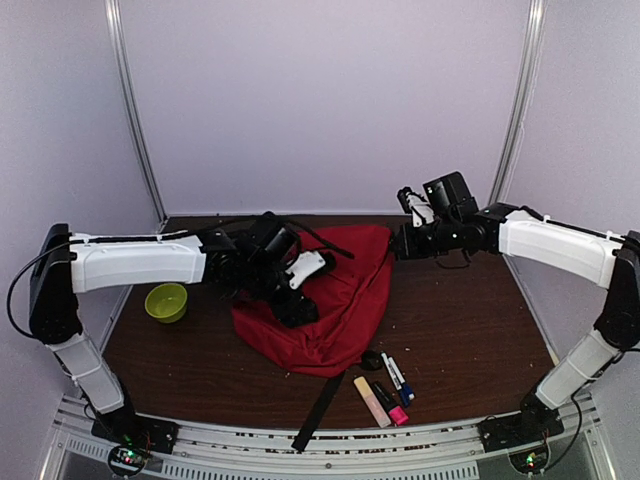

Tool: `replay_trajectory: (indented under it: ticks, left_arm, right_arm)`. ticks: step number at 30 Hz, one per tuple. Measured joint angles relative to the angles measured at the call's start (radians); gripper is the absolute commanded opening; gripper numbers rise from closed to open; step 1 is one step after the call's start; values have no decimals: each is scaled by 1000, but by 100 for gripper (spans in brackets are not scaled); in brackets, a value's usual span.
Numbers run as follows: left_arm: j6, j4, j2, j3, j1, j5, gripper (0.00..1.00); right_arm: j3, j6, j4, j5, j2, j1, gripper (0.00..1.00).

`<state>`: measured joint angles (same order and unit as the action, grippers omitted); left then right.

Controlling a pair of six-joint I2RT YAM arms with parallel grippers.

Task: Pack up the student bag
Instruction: Adjust the student bag at the center of the board.

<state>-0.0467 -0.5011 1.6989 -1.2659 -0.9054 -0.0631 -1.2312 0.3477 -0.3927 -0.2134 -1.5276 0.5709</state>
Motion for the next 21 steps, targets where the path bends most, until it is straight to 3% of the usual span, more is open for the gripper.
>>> replay_trajectory:
  ticks: [3, 5, 9, 11, 12, 15, 21]
  left_arm:
    - [140, -94, -10, -165, -117, -196, 76]
    - [185, -138, -8, -306, -113, -320, 78]
    - [187, -146, 99, -676, 117, -444, 83]
    - [192, -138, 233, -873, 239, -439, 96]
    - [199, -137, 289, -929, 277, -432, 98]
    - [206, -136, 456, -1018, 320, -401, 98]
    - [204, -156, 676, -1017, 271, -311, 98]
  right_arm:
    - [15, -63, -11, -23, -21, 0, 0]
    - [23, -115, -4, -30, -29, 0, 0]
    - [51, -206, 39, -39, -21, 0, 0]
    - [58, -253, 49, -48, -12, 0, 0]
    - [58, -276, 48, -53, -7, 0, 0]
    - [58, -342, 26, -56, 10, 0, 0]
    - [73, -432, -27, -9, 40, 13, 0]
